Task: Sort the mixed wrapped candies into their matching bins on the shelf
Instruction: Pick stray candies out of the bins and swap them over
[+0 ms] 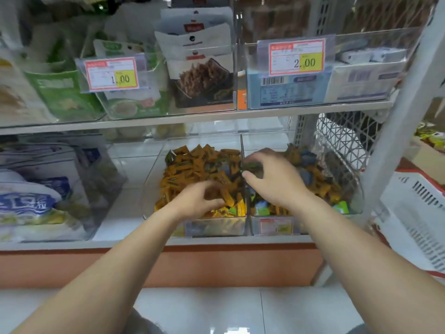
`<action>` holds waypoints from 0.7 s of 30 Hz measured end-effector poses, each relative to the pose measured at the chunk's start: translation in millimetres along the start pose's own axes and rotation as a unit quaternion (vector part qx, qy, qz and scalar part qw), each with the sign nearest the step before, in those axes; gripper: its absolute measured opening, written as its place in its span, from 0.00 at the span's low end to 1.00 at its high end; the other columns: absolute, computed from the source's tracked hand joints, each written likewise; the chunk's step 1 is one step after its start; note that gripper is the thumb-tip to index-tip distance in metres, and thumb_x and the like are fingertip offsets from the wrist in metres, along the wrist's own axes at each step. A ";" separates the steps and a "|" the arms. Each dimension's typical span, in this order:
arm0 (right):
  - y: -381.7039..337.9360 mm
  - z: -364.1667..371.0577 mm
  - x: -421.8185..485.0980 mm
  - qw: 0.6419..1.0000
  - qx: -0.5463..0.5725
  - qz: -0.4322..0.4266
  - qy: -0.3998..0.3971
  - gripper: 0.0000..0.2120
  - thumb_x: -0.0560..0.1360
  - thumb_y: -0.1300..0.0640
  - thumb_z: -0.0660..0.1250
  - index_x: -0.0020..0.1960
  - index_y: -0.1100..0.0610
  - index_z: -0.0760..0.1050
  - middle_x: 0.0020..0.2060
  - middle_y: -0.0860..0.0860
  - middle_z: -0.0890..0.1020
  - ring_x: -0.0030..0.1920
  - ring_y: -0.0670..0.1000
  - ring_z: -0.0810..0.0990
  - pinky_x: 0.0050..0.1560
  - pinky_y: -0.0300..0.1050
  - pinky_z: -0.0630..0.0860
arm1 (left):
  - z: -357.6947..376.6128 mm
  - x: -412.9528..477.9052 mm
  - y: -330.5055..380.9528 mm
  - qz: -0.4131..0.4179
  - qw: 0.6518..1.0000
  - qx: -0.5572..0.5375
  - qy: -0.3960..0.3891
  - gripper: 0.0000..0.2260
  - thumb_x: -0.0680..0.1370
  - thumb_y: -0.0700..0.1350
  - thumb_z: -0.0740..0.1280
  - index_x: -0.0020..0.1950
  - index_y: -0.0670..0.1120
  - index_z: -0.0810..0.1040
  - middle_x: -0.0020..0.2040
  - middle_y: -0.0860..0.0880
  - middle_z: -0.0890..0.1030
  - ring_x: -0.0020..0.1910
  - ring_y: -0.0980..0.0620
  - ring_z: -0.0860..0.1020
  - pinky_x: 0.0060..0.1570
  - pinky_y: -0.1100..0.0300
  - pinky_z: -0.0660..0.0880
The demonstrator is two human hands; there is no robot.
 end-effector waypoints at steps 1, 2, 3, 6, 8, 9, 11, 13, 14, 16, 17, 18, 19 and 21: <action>-8.7 8.3 -0.5 0.999 -0.022 -0.017 -0.026 0.19 0.76 0.42 0.65 0.65 0.46 0.76 0.62 0.50 0.78 0.61 0.54 0.76 0.52 0.47 0.74 | 0.5 -4.7 -6.8 0.002 0.999 0.010 -0.035 0.16 0.77 0.55 0.70 0.65 0.54 0.78 0.59 0.59 0.79 0.57 0.60 0.76 0.55 0.65 0.71; -14.4 15.8 -1.0 0.997 -0.049 -0.029 -0.054 0.21 0.76 0.41 0.64 0.67 0.45 0.74 0.64 0.50 0.77 0.63 0.54 0.75 0.55 0.50 0.75 | -1.1 -8.1 -12.5 0.002 0.998 0.019 -0.054 0.16 0.77 0.55 0.70 0.64 0.54 0.79 0.58 0.60 0.80 0.56 0.60 0.76 0.53 0.66 0.71; -17.5 21.9 -1.4 0.993 -0.076 -0.038 -0.082 0.22 0.75 0.41 0.64 0.68 0.44 0.73 0.67 0.49 0.76 0.65 0.55 0.74 0.58 0.52 0.75 | -4.3 -11.2 -17.6 -0.002 0.998 0.022 -0.060 0.14 0.78 0.56 0.70 0.62 0.55 0.80 0.54 0.61 0.80 0.52 0.61 0.77 0.49 0.70 0.70; -18.3 30.1 0.4 0.977 -0.165 -0.067 -0.122 0.22 0.76 0.43 0.65 0.69 0.44 0.74 0.70 0.47 0.74 0.68 0.55 0.71 0.63 0.52 0.74 | -12.4 -15.8 -31.1 -0.009 0.997 0.044 -0.060 0.09 0.78 0.54 0.70 0.58 0.58 0.79 0.46 0.65 0.78 0.43 0.68 0.75 0.37 0.74 0.67; -19.5 31.4 3.3 0.973 -0.186 -0.088 -0.103 0.19 0.76 0.46 0.66 0.66 0.44 0.76 0.68 0.46 0.76 0.65 0.53 0.74 0.59 0.50 0.76 | -18.7 -14.7 -40.1 -0.022 0.994 0.086 -0.058 0.07 0.78 0.52 0.69 0.56 0.58 0.80 0.48 0.61 0.80 0.43 0.64 0.76 0.37 0.68 0.68; -21.9 32.7 4.7 0.976 -0.174 -0.093 -0.095 0.18 0.76 0.47 0.66 0.66 0.44 0.77 0.65 0.45 0.78 0.63 0.52 0.76 0.57 0.50 0.77 | -23.0 -14.1 -44.5 -0.038 0.991 0.116 -0.052 0.06 0.79 0.51 0.69 0.56 0.57 0.80 0.50 0.58 0.81 0.44 0.58 0.77 0.38 0.63 0.70; -28.8 37.1 7.1 0.979 -0.138 -0.110 -0.099 0.16 0.76 0.48 0.67 0.64 0.43 0.78 0.60 0.43 0.81 0.59 0.49 0.79 0.51 0.48 0.79 | -30.5 -14.1 -52.9 -0.062 0.981 0.182 -0.021 0.07 0.79 0.50 0.66 0.54 0.53 0.82 0.50 0.53 0.82 0.46 0.51 0.79 0.40 0.58 0.73; -35.1 43.8 9.3 0.971 -0.137 -0.121 -0.154 0.15 0.77 0.48 0.67 0.63 0.41 0.78 0.55 0.40 0.84 0.54 0.47 0.82 0.49 0.45 0.79 | -33.8 -14.8 -56.0 -0.046 0.978 0.198 0.043 0.10 0.80 0.51 0.63 0.49 0.49 0.83 0.46 0.49 0.82 0.45 0.48 0.80 0.41 0.55 0.77; -37.5 47.3 10.7 0.962 -0.156 -0.124 -0.189 0.15 0.77 0.47 0.68 0.63 0.40 0.77 0.53 0.40 0.84 0.53 0.46 0.82 0.52 0.44 0.76 | -32.8 -16.3 -53.6 -0.025 0.984 0.161 0.073 0.10 0.80 0.51 0.64 0.48 0.49 0.84 0.45 0.50 0.82 0.44 0.49 0.80 0.40 0.57 0.76; -40.4 54.0 12.4 0.942 -0.201 -0.130 -0.233 0.13 0.76 0.47 0.68 0.61 0.38 0.78 0.50 0.39 0.85 0.54 0.45 0.81 0.63 0.47 0.68 | -26.5 -18.6 -44.2 0.019 0.997 0.029 0.074 0.08 0.79 0.53 0.67 0.52 0.52 0.84 0.48 0.56 0.83 0.46 0.56 0.79 0.40 0.66 0.72; -41.9 56.8 13.1 0.938 -0.213 -0.131 -0.238 0.12 0.76 0.47 0.67 0.59 0.38 0.79 0.49 0.39 0.85 0.54 0.45 0.81 0.69 0.49 0.62 | -21.5 -18.6 -39.6 0.037 0.999 -0.023 0.029 0.09 0.78 0.55 0.68 0.55 0.54 0.83 0.50 0.58 0.83 0.49 0.60 0.79 0.42 0.70 0.71; -43.6 59.2 13.7 0.937 -0.220 -0.132 -0.238 0.11 0.77 0.46 0.67 0.58 0.37 0.79 0.48 0.39 0.85 0.53 0.45 0.81 0.72 0.52 0.57 | -15.8 -18.2 -36.5 0.045 0.997 -0.051 -0.032 0.12 0.76 0.58 0.70 0.57 0.56 0.82 0.53 0.60 0.83 0.51 0.63 0.78 0.46 0.71 0.72; -45.5 60.9 13.9 0.936 -0.224 -0.131 -0.237 0.10 0.77 0.45 0.66 0.57 0.36 0.79 0.46 0.39 0.85 0.52 0.45 0.81 0.73 0.53 0.56 | -11.4 -17.8 -35.2 0.045 0.994 -0.054 -0.083 0.14 0.75 0.61 0.71 0.58 0.58 0.82 0.54 0.62 0.82 0.53 0.64 0.78 0.50 0.70 0.73; -49.3 61.2 14.0 0.941 -0.218 -0.123 -0.229 0.09 0.77 0.43 0.66 0.56 0.37 0.80 0.46 0.40 0.85 0.51 0.45 0.82 0.69 0.51 0.61 | -9.7 -14.2 -40.3 0.031 0.993 -0.033 -0.113 0.14 0.72 0.64 0.72 0.52 0.59 0.83 0.50 0.62 0.82 0.50 0.63 0.78 0.49 0.64 0.75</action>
Point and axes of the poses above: each hand's wrist, its own x-axis towards the middle knuckle, its own z-axis out of the palm, y = z × x, the point moved 2 cm from there along x, towards the middle knuckle
